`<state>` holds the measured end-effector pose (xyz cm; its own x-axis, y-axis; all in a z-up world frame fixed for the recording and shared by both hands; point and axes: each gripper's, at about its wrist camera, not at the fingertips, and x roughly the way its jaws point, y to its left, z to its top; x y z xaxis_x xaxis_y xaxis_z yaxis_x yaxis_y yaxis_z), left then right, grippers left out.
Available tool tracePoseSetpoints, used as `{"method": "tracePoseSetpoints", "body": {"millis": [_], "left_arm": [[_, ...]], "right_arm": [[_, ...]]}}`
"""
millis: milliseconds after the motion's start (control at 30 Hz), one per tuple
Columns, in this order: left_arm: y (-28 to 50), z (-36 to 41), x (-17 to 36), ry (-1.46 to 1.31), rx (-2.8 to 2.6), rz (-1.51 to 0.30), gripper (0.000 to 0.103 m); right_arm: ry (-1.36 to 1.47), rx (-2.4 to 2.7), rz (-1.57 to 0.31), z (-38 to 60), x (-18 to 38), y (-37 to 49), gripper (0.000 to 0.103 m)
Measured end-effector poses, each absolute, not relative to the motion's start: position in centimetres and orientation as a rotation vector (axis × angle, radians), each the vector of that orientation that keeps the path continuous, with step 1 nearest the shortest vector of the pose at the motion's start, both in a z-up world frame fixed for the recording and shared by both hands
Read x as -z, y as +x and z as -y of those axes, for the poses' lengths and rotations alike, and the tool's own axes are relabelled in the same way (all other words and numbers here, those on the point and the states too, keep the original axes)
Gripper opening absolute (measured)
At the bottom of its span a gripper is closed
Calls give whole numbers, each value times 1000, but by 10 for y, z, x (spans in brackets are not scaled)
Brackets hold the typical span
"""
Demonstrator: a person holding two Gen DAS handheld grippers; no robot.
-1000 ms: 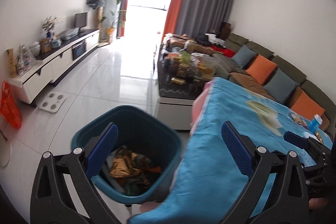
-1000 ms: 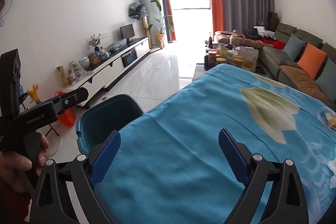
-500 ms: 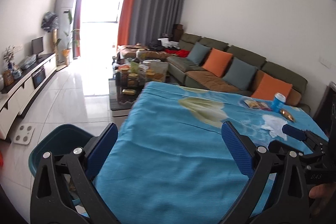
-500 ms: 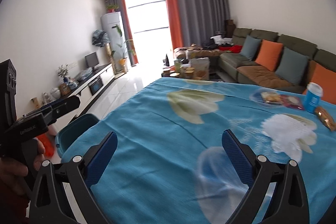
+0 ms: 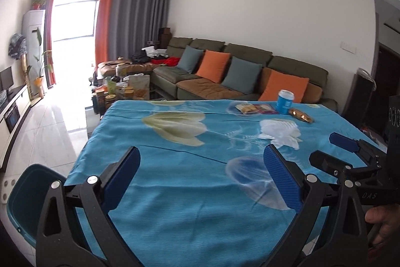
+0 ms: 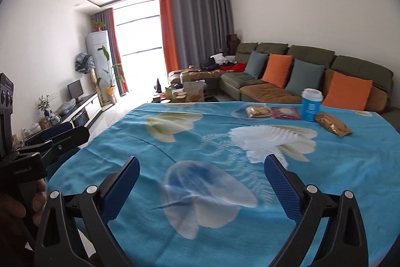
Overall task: Collect trash
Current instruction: 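Move both grippers back over the white foam net and tissue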
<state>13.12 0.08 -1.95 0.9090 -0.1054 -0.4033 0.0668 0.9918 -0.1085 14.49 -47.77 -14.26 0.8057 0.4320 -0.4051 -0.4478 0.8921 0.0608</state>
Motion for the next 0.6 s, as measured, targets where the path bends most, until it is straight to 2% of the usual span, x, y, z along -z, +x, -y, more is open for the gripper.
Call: {"method": "tracePoseSetpoints", "body": {"millis": [600], "left_arm": [[176,52,21,-41,239,-459,97]], "right_arm": [[-12,-347,-472,525,159,160,96]]}}
